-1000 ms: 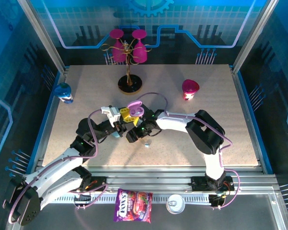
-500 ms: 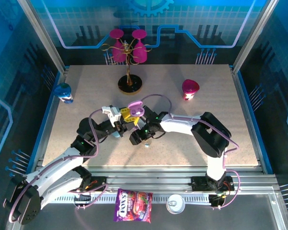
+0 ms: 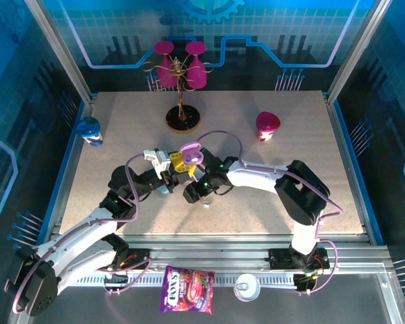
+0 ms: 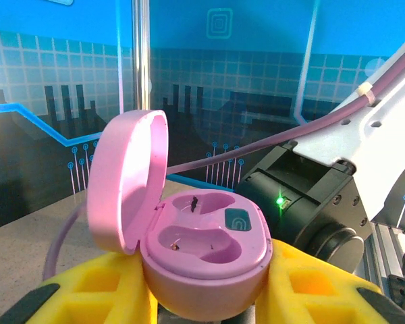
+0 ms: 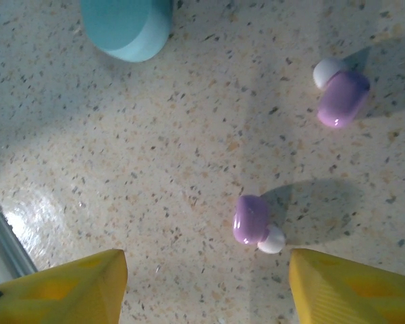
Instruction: Insert the wireless bluetooth earbuds into the charging case
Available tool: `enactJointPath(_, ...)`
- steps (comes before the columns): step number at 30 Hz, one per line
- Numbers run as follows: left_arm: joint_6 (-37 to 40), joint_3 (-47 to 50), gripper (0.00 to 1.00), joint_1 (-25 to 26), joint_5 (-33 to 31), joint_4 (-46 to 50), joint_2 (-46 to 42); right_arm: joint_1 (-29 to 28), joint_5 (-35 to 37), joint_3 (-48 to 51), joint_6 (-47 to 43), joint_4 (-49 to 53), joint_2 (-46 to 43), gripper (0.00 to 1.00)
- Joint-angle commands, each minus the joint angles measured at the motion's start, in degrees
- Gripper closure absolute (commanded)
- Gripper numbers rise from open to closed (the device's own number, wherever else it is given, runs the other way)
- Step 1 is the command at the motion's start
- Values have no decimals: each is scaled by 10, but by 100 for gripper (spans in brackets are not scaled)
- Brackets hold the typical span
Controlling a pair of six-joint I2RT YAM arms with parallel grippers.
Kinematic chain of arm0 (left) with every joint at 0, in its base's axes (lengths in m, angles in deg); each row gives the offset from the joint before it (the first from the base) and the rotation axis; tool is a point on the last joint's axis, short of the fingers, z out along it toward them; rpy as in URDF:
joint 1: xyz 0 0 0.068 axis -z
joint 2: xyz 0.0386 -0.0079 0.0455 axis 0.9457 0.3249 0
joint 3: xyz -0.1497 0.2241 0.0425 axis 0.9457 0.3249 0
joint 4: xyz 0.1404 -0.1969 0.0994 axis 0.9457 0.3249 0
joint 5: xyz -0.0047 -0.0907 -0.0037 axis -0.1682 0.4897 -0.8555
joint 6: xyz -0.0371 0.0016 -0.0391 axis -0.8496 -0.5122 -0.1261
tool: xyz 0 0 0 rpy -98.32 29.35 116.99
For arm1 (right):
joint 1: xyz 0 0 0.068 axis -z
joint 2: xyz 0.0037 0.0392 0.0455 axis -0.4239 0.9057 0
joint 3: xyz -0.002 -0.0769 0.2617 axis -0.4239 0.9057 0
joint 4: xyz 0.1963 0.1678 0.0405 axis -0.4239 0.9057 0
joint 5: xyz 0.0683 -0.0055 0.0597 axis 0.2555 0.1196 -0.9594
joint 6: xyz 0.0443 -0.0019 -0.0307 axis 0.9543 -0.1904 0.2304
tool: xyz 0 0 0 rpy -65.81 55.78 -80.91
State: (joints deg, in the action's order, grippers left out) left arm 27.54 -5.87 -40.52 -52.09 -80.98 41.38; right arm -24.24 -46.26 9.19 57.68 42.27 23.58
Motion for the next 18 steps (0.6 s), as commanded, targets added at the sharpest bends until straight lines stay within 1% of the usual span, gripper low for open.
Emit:
enactJointPath(1,5,-1,69,-1,9,-13,-16,-13,31,-44,-22,37,28,38)
enactJointPath(4,8,-1,69,-1,6,-2,-27,-22,59,-73,-32,68,47,42)
enactJointPath(8,10,-1,69,-1,5,3,-33,-34,91,-104,-42,105,69,51)
enactJointPath(12,9,2,69,-1,6,-2,-29,-40,109,-126,-47,130,87,54)
enactJointPath(15,9,3,69,-1,6,-4,-28,-43,112,-133,-49,135,96,58)
enactJointPath(18,9,4,69,-2,6,-5,-28,-43,114,-140,-49,140,106,59)
